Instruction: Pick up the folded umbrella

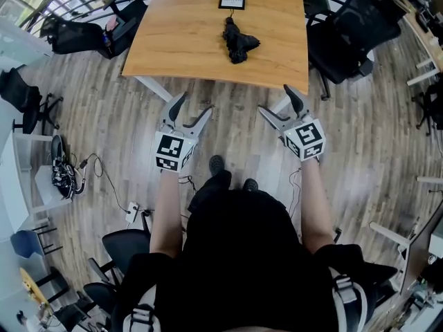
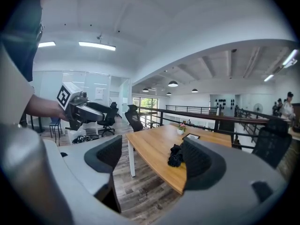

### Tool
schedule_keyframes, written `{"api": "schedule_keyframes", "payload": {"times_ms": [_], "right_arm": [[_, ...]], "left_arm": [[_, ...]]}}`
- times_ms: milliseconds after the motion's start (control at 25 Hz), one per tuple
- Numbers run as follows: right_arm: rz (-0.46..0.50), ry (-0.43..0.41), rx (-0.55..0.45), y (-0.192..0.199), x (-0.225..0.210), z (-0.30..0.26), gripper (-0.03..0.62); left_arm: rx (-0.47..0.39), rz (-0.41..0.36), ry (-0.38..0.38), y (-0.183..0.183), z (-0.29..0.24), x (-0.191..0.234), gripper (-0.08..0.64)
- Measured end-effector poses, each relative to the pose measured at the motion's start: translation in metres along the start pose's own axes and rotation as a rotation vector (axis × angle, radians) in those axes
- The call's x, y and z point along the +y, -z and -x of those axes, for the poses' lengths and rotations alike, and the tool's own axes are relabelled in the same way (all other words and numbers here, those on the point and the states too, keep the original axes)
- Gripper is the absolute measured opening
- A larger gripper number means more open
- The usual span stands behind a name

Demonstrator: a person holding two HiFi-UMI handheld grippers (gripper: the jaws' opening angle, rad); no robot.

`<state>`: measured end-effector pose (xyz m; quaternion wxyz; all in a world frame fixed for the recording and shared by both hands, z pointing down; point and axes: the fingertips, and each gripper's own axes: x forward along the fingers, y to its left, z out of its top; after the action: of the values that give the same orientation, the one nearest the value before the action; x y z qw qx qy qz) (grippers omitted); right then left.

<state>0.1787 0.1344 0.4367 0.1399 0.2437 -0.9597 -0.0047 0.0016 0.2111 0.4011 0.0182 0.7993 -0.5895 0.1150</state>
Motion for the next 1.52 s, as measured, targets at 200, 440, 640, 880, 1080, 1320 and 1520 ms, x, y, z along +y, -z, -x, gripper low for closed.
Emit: {"api": "schedule_keyframes", "payload": {"times_ms": [200, 440, 640, 880, 1080, 1320, 1520], "right_arm": [[-0.013, 0.023, 0.000, -0.006, 0.000, -0.023, 0.400], [-0.025, 0.066, 0.009, -0.011, 0.003, -0.054, 0.400], [-0.025, 0.105, 0.016, -0.021, 0.009, -0.080, 0.400], [-0.039, 0.151, 0.028, -0.027, 0.013, -0.104, 0.400], [-0.059, 0.167, 0.073, -0.019, 0.018, -0.118, 0.382], [-0.069, 0.184, 0.099, -0.012, 0.017, -0.126, 0.380], [-0.048, 0.165, 0.108, -0.016, 0.016, -0.136, 0.377]], "left_arm": [[-0.001, 0.003, 0.008, 0.007, -0.001, 0.026, 0.313], [0.014, -0.003, 0.035, 0.015, -0.002, 0.063, 0.313], [0.000, -0.014, 0.048, 0.016, -0.002, 0.099, 0.313], [-0.006, -0.004, 0.079, 0.023, -0.007, 0.136, 0.313], [-0.012, 0.008, 0.091, 0.030, -0.011, 0.154, 0.313], [-0.005, 0.018, 0.100, 0.039, -0.014, 0.162, 0.313], [-0.024, 0.044, 0.067, 0.041, -0.008, 0.171, 0.313]]}}
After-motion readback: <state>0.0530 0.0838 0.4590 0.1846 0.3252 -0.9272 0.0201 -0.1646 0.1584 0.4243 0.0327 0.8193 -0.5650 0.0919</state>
